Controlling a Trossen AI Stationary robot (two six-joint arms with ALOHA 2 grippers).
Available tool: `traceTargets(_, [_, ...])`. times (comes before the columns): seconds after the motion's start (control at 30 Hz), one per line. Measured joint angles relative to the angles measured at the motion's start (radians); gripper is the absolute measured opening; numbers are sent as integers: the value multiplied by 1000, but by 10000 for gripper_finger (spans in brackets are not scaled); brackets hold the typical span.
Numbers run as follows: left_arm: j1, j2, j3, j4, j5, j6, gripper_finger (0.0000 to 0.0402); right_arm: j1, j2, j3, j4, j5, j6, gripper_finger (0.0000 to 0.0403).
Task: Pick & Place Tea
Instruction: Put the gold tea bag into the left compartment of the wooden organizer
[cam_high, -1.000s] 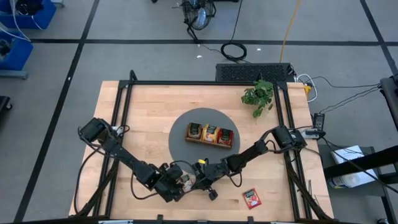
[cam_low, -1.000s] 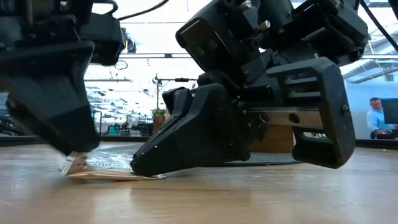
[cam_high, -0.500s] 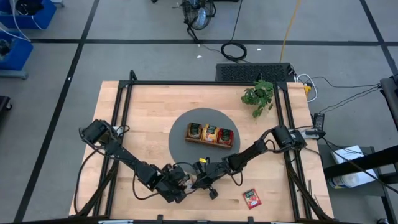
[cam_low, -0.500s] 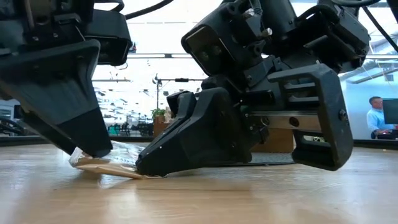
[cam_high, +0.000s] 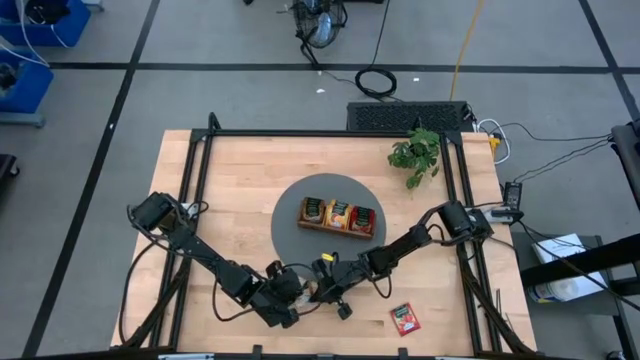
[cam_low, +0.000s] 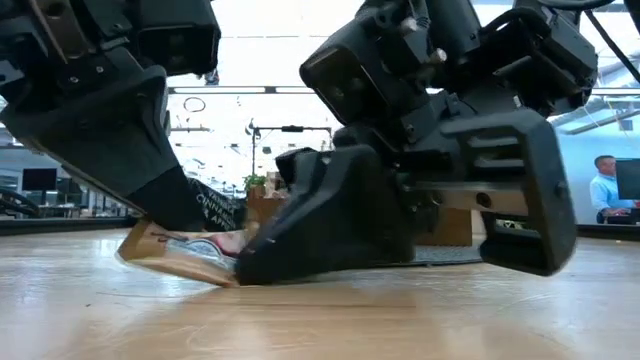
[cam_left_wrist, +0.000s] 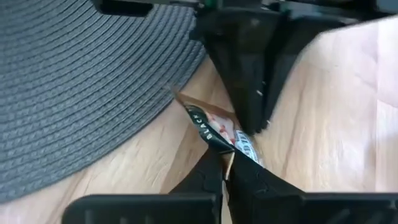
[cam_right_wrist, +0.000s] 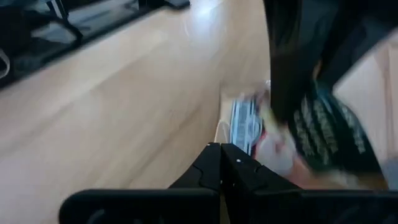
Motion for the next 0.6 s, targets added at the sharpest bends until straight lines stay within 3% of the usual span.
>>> traceTargets(0.33, [-44, -2, 1, 29, 4, 142, 5, 53, -210, -69, -3, 26, 33, 32])
traceTargets(0.47, [-64, -2, 23, 35, -32, 211, 10, 57, -299, -114, 1, 55, 154, 70])
traceTargets(0.6, [-76, -2, 51, 30, -74, 285, 4, 31, -344, -148, 44, -19, 335, 118])
